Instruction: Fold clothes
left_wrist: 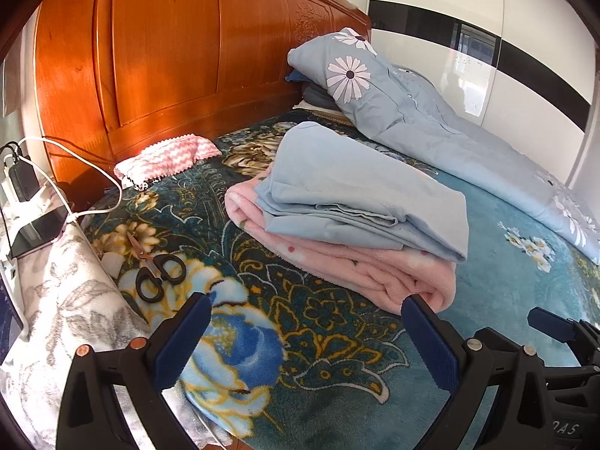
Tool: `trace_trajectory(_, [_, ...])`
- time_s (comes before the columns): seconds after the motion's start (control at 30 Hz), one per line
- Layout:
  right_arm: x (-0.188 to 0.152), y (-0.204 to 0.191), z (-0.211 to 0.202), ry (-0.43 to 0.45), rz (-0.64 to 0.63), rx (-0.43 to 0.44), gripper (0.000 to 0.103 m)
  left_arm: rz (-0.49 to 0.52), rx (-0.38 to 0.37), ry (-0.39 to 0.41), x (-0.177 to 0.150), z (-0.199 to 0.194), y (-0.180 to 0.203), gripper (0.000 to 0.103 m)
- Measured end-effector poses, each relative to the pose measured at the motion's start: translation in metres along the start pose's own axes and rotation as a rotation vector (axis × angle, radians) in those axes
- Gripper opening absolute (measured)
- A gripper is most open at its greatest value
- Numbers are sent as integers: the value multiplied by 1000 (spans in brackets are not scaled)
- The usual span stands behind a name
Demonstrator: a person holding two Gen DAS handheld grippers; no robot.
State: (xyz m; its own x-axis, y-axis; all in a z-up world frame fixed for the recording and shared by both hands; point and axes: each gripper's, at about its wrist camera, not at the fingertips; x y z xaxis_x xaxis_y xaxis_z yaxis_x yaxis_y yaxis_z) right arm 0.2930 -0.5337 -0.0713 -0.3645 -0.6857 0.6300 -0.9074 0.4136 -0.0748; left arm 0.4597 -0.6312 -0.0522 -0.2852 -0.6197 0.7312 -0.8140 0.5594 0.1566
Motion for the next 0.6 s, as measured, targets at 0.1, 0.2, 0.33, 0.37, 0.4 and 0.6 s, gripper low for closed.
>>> trace_trajectory(0.1, [3, -3, -12, 17, -9, 16, 99, 18, 12, 22, 4, -10, 4, 103])
trace_trajectory(0.2, [5, -4, -20, 35, -17, 22, 99, 39, 37, 50, 8, -20, 8, 103])
trace_trajectory(0.33, [6, -3, -29, 51, -11, 26, 99, 39, 31, 61, 11, -28, 10, 103])
trace_trajectory(0.37, [7, -3, -31, 54, -10, 27, 99, 33, 23, 64, 11, -30, 9, 103])
trace_trajectory(0.4, [7, -4, -33, 58, -11, 27, 99, 28, 15, 68, 11, -31, 9, 103])
trace_trajectory(0.6, [7, -4, -39, 73, -11, 26, 99, 8, -10, 70, 11, -34, 8, 103])
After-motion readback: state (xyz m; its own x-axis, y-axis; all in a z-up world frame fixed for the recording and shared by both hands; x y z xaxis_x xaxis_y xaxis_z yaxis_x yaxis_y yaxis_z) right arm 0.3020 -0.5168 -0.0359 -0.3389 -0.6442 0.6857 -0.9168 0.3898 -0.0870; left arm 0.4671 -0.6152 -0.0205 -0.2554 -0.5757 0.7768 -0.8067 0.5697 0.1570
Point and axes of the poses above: each gripper's, at about its wrist camera, not at the fingertips, and z roughly the way its jaws point, y to its right, x to its top, and after that the axes turned 6 degrees about -x, right-handed
